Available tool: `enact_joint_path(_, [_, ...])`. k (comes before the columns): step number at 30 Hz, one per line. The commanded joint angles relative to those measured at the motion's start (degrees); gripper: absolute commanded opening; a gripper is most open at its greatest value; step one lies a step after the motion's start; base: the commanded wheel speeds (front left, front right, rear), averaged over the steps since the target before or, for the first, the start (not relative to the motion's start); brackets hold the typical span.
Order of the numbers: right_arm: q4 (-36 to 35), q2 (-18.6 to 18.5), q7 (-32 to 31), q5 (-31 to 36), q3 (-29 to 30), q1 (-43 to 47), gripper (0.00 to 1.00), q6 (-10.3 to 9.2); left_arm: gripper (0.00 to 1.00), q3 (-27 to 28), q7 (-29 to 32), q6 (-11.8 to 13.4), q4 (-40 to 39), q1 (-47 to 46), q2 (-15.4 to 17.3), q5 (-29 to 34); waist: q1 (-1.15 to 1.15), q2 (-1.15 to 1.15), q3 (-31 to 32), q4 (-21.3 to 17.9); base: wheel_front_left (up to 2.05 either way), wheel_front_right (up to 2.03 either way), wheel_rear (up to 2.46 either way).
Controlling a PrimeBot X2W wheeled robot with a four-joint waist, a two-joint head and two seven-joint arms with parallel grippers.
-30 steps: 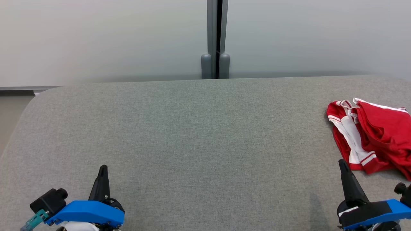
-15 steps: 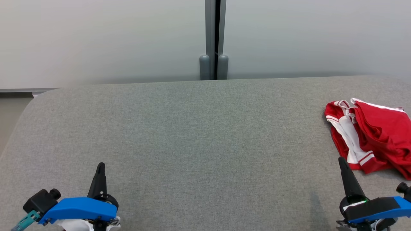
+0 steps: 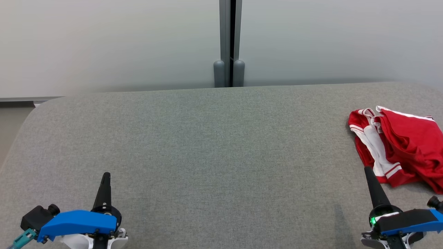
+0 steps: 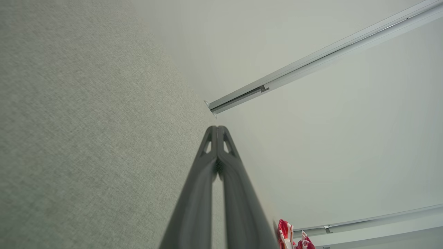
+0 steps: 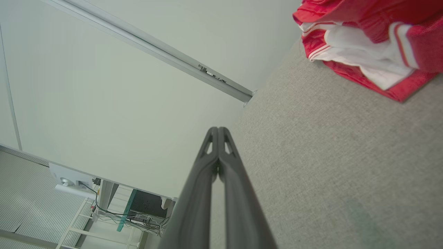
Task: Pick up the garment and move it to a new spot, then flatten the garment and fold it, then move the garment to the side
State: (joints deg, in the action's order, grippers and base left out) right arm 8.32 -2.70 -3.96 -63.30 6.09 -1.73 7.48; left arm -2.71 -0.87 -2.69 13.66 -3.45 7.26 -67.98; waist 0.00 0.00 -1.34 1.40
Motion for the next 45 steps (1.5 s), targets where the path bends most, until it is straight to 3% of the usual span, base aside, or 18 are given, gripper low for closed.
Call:
enact_joint_path(1, [-0.01,-0.24,-0.12,-1.56,0.2,-1.13,0.0,0.02,0.0,0.67,0.32,-0.51,-0.38,-1.46,-0.02,-1.35,0.0,0.0,0.03,-0.03,0.0,0.0,0.0])
enact_joint_path(45, [4.66,-0.28,-2.09,-23.71,0.44,-4.15,0.0,0.02,0.0,7.24,5.74,-4.15,0.24,-2.81,-3.2,-20.23,0.0,0.0,0.88,-1.06,0.0,0.0,0.0])
